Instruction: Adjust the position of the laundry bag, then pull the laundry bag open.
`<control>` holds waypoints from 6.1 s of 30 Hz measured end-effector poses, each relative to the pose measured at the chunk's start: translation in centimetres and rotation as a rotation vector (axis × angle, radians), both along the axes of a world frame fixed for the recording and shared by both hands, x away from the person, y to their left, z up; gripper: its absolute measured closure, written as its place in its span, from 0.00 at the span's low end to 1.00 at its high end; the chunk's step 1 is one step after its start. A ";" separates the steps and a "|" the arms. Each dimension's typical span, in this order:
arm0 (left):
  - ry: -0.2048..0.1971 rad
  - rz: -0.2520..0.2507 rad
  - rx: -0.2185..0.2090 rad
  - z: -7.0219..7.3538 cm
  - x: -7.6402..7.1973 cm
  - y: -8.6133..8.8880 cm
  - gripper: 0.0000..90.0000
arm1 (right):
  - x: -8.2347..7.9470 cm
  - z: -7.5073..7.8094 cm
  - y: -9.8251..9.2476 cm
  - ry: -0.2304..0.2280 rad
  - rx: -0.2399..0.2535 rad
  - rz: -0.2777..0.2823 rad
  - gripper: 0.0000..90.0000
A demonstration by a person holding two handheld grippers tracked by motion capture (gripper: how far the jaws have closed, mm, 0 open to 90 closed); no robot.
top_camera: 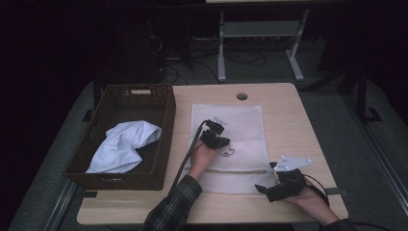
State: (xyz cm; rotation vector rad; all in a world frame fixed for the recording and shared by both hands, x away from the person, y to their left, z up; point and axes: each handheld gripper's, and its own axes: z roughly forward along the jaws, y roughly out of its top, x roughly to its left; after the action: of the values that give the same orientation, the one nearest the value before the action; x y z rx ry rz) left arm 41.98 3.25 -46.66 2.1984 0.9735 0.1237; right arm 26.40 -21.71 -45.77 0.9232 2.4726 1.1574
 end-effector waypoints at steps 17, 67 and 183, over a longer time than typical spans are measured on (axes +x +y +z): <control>0.001 -0.071 -0.013 -0.1 -0.9 -2.5 1.00 | 0.0 0.1 -0.2 -0.004 0.000 -0.004 0.03; -0.096 -0.170 -0.025 4.4 -7.0 4.3 0.22 | 0.2 -0.2 -0.5 -0.001 -0.002 -0.023 0.03; -0.078 -0.242 -0.103 3.0 -13.2 8.0 0.16 | 0.6 0.1 -3.2 0.109 0.020 0.090 0.89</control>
State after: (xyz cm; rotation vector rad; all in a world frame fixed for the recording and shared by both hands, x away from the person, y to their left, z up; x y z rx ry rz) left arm 28.81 11.29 -43.62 2.1795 0.6508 0.0450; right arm 27.00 -24.92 -45.64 0.9121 2.6187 1.1916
